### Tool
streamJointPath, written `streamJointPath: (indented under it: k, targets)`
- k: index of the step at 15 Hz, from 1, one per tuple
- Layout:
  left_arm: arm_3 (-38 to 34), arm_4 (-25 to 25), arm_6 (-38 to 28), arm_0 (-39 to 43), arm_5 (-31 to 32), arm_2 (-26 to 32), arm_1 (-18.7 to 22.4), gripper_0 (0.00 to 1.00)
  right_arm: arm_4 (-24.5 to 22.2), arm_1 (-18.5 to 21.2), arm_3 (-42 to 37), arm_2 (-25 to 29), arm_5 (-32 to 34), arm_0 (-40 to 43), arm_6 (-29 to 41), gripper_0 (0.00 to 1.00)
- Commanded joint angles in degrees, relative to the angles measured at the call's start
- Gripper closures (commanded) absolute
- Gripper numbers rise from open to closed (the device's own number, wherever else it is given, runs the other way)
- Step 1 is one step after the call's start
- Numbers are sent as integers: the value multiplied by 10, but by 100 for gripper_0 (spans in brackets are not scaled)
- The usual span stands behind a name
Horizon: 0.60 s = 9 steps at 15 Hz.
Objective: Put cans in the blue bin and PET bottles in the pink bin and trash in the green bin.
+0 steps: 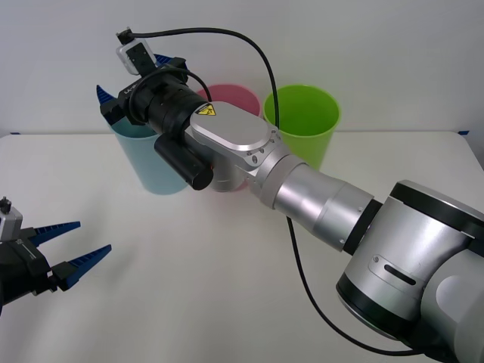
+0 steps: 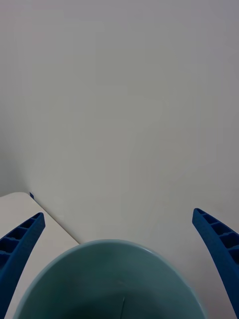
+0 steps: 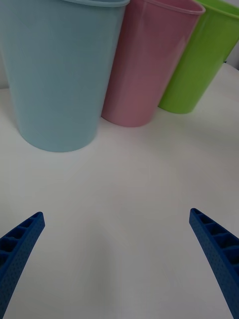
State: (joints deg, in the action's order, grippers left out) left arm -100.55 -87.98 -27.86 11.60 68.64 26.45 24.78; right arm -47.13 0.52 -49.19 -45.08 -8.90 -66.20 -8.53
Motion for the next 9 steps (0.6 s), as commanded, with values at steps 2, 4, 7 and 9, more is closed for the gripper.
streamJointPath:
  k: [2, 4, 7, 9]
  targets:
    - [0, 0, 0, 0, 0, 0, 0, 0, 21, 26, -37, 5, 25, 0, 8, 0]
    - [0, 0, 0, 0, 0, 0, 0, 0, 59, 65, -84, -1, 56, 1, 12, 0]
    - [0, 0, 0, 0, 0, 0, 0, 0, 135, 152, -195, -36, 58, 5, 25, 0]
    - [0, 0, 0, 0, 0, 0, 0, 0, 165, 211, -272, -42, 58, 27, 27, 0]
